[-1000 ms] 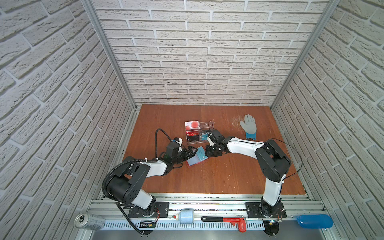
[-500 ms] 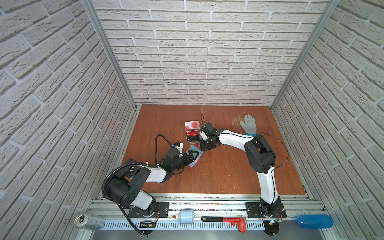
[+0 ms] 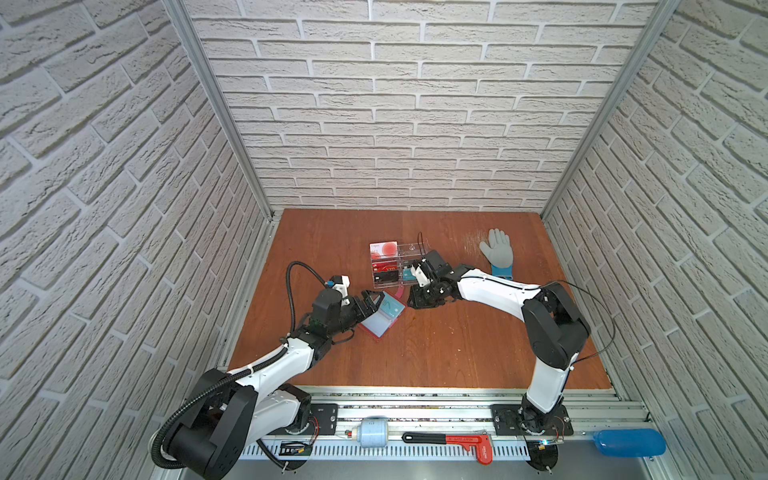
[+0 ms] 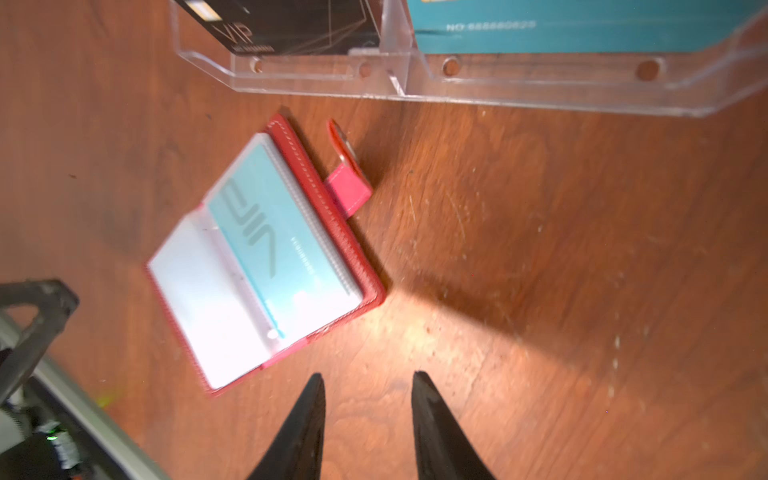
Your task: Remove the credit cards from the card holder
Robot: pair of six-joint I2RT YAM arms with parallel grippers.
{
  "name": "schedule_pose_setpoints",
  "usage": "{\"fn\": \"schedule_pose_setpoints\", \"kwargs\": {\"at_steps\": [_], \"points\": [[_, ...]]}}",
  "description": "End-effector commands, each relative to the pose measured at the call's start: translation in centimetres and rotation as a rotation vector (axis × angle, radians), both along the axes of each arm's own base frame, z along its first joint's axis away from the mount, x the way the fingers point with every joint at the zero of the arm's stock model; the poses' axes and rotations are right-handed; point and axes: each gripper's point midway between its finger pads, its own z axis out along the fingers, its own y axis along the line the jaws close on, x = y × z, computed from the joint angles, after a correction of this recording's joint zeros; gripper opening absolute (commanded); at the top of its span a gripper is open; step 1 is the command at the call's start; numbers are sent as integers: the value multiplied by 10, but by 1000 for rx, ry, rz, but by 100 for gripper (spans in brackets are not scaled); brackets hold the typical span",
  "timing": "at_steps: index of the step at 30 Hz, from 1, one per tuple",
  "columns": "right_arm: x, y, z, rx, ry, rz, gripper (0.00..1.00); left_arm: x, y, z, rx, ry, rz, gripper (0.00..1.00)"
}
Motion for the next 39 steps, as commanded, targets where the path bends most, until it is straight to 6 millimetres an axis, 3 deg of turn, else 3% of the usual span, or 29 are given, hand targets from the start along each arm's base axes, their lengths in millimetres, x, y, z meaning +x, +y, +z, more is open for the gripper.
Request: {"fn": "schedule_pose_setpoints", "kwargs": {"at_steps": [1, 10, 16, 18, 28, 35, 39], "points": [[-4, 16, -2, 74, -3, -46, 43, 4, 7, -16, 59, 60, -34, 98], [-4, 42, -18, 97, 27, -30, 52, 16, -2, -40, 60, 92, -67, 98], [5, 48, -27, 76, 40, -18, 52, 7, 2, -50, 55, 109, -55, 98], [6, 48, -39, 53, 57, -15, 52, 2, 2, -54, 52, 116, -54, 98], [21, 57, -43, 5, 69, 28, 52, -22, -7, -76, 39, 145, -57, 98], [32, 71, -43, 29, 74, 60, 51, -37, -29, -75, -2, 125, -63, 98], [35, 70, -33, 54, 54, 68, 52, -39, -28, -66, -23, 102, -53, 98]]}}
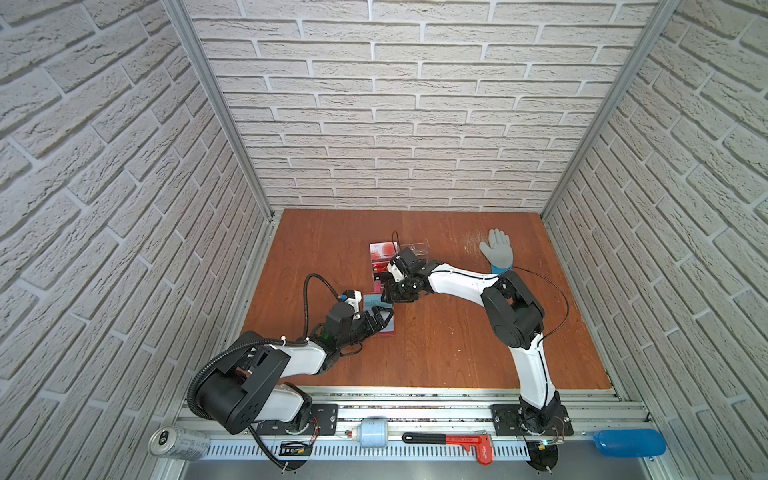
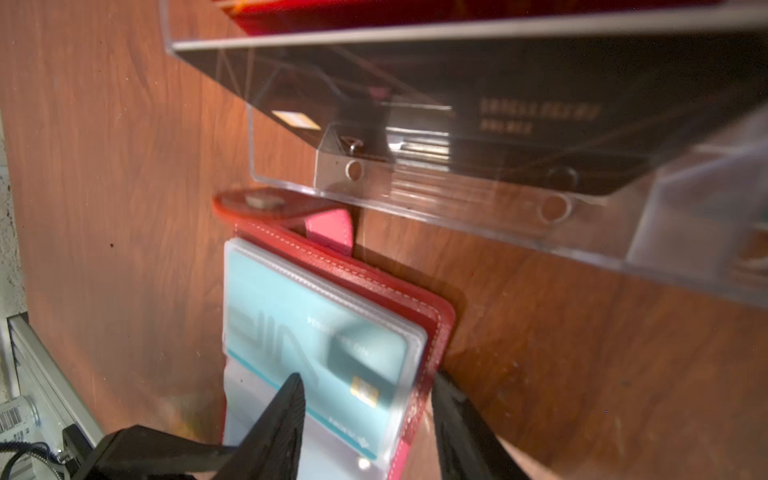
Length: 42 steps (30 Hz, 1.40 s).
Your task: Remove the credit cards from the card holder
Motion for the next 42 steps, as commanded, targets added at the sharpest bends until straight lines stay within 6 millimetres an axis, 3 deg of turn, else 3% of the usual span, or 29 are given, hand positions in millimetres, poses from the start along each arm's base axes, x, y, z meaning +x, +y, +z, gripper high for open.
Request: {"fn": "schedule_pose_setpoints", "kwargs": {"at_steps": [1, 7, 8, 11, 14, 21, 28, 36, 41, 42], "points": [[-7, -5, 3, 5, 13, 21, 52, -3, 9, 0, 7, 11, 41, 98], [-23, -20, 25, 28, -27, 13, 57, 2, 31, 40, 68, -56, 63, 98], [-27, -21, 36, 43, -45, 12, 58, 5, 37, 46, 69, -62, 71, 98], [-43, -28, 39, 45, -51, 0, 62, 15, 50, 53, 54, -57, 90, 98], [-56, -31, 35, 48, -40, -13, 66, 26, 50, 53, 69, -55, 83, 98], [-75, -26, 19, 66, 7, -3, 66, 48, 39, 35, 50, -15, 71, 98], [-82, -14, 7, 76, 29, 22, 65, 35, 44, 14, 66, 31, 78, 98], [-72, -4, -1, 74, 40, 19, 57, 18, 47, 0, 42, 63, 91, 98], [-62, -2, 1, 72, 38, 10, 51, 9, 38, -7, 42, 69, 82, 98], [-61, -4, -11, 58, 59, 4, 50, 7, 35, -7, 41, 68, 75, 98]]}}
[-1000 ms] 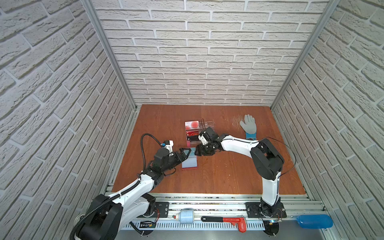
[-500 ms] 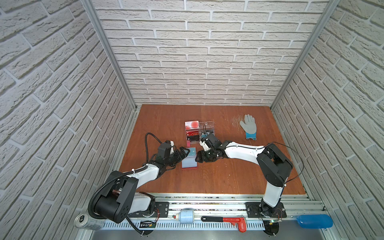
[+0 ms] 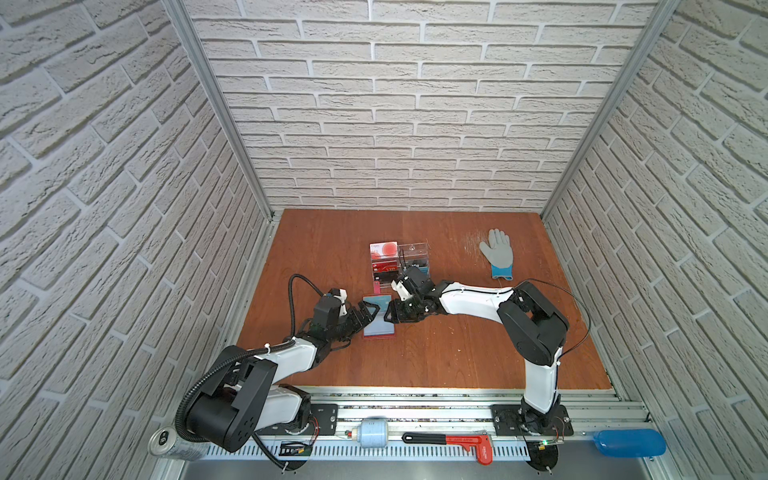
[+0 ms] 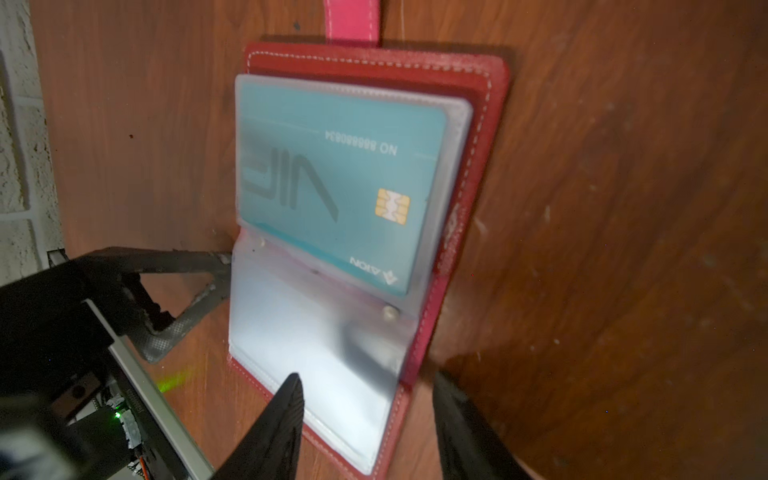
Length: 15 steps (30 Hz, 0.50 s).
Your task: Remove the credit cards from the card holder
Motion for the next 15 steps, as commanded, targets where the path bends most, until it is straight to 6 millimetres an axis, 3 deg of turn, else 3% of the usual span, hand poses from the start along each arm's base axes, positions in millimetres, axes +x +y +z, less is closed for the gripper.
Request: {"fn": "schedule_pose_setpoints", "kwargs": {"at_steps": [1, 15], "points": [[7, -2, -11, -15, 22, -17, 48, -6, -8, -1, -14, -14, -3, 98], [48, -7, -11, 20, 57, -20, 43, -17, -43, 6, -43, -70, -12, 98]]}}
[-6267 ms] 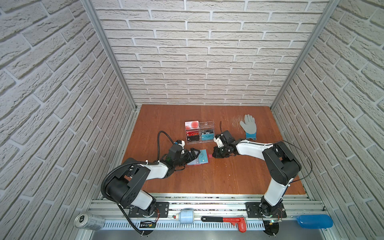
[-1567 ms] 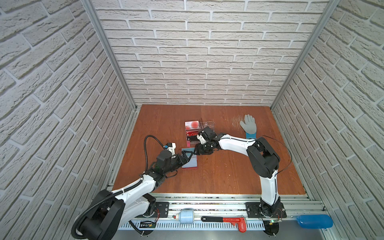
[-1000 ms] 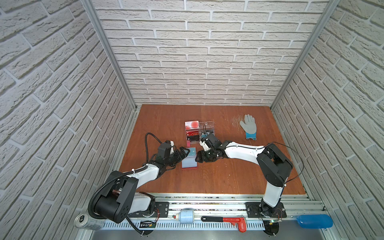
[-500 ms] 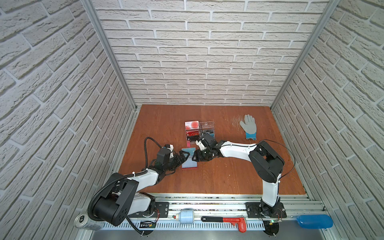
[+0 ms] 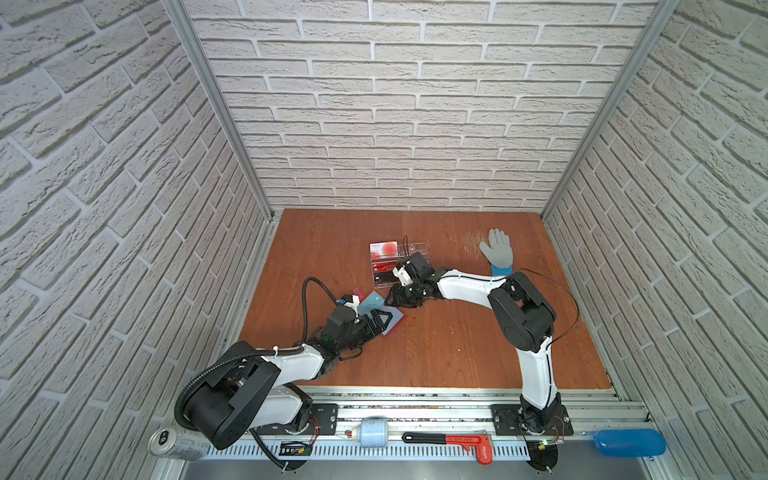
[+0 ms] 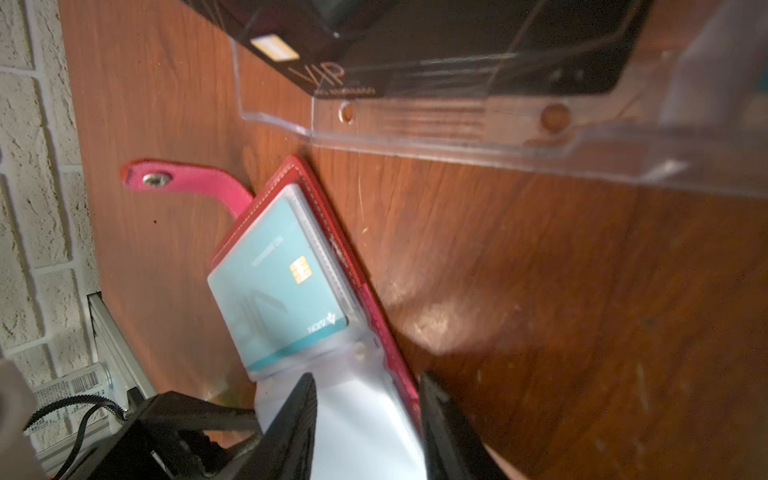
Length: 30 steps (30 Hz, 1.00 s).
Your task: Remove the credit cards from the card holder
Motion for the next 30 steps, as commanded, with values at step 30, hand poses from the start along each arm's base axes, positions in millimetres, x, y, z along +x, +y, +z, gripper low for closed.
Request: {"fn": "schedule_pose_setpoints", "kwargs": {"at_steps": [30], "points": [[-54, 6, 17, 63, -35, 10, 68, 76, 43, 74, -30, -107, 55, 98]]}}
